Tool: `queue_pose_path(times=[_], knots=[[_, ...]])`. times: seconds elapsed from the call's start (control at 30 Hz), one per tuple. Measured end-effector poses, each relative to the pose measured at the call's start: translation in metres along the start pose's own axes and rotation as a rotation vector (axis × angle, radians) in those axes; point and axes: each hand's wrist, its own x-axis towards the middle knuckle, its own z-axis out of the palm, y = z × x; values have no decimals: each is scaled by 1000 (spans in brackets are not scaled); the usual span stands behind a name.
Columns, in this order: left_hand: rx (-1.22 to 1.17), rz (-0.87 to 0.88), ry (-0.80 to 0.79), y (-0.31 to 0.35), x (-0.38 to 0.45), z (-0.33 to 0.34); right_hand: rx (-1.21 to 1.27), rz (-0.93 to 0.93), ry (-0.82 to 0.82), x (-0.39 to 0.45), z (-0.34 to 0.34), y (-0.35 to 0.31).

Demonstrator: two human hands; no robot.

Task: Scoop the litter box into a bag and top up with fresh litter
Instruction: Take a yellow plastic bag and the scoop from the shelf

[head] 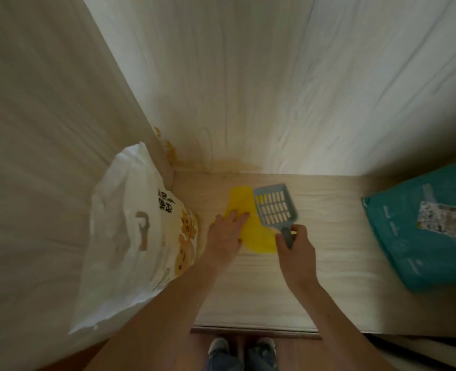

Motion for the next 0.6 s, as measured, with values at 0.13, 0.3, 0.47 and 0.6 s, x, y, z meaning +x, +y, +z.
queue_pose_path(times=[0.13,0.3,0.47,0.6], knots=[[-31,113,91,20,-46,-52,21,-24,70,-20,-39,-43],[-116,138,227,29,-93,-99,64,-126,87,-49,-89,-91],[-138,144,354,40,-136,-139,95,-211,42,-75,-132,-123],[-144,102,388,48,-167,-159,93,-237,19,-86,-151,-131]])
